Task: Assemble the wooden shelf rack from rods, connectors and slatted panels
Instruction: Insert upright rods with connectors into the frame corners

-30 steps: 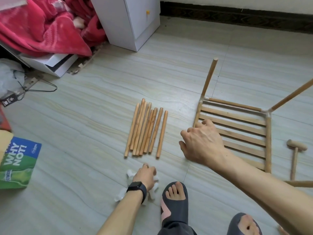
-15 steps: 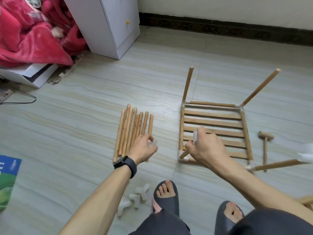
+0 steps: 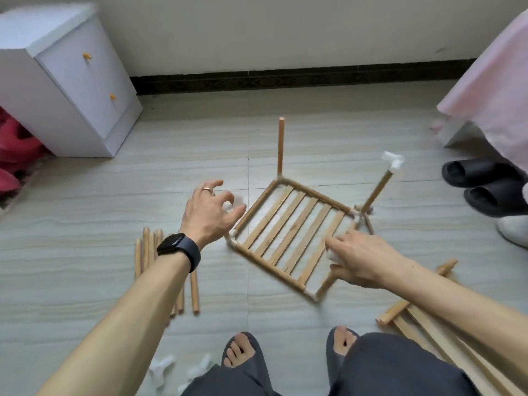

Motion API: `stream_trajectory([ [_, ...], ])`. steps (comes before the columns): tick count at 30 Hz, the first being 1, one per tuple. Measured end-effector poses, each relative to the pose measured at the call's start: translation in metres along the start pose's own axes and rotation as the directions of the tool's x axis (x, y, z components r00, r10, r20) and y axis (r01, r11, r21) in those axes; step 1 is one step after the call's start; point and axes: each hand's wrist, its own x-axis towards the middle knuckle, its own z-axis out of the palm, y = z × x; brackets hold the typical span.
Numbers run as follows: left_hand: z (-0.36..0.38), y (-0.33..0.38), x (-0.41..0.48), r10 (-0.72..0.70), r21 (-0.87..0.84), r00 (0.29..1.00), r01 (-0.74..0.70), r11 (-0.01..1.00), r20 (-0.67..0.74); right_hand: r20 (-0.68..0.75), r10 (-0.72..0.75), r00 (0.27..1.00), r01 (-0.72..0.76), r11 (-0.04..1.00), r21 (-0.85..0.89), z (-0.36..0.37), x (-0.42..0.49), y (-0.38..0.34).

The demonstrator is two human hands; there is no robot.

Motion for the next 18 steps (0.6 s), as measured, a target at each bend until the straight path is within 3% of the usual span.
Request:
stream_trajectory([
  [2, 0.011, 0.004, 0.001, -0.011, 0.037, 0.993, 0.007, 0.999, 0.117, -0.101, 0.192, 0.976, -0.18, 0.976, 0.122, 0.009, -0.007, 0.023],
  [4, 0.018, 0.008, -0.003, -0.028, 0.111, 0.992, 0.015, 0.994, 0.124, -0.159, 0.385, 0.909, -0.339, 0.905, 0.257, 0.023, -0.013, 0.038],
  [8, 0.018, 0.023, -0.017, 0.005, 0.245, 0.985, -0.047, 0.968, 0.172, -0.21, 0.502, 0.839, -0.378, 0.816, 0.438, 0.043, -0.006, 0.044],
  [14, 0.0, 0.026, -0.043, -0.159, -0.022, 0.974, 0.165, 0.986, 0.164, -0.285, 0.592, 0.754, -0.418, 0.767, 0.486, 0.033, 0.025, 0.055],
  [18, 0.002, 0.028, -0.062, -0.181, -0.234, 0.949, 0.244, 0.941, 0.259, -0.258, 0.579, 0.774, -0.411, 0.768, 0.49, 0.021, 0.04, 0.07],
])
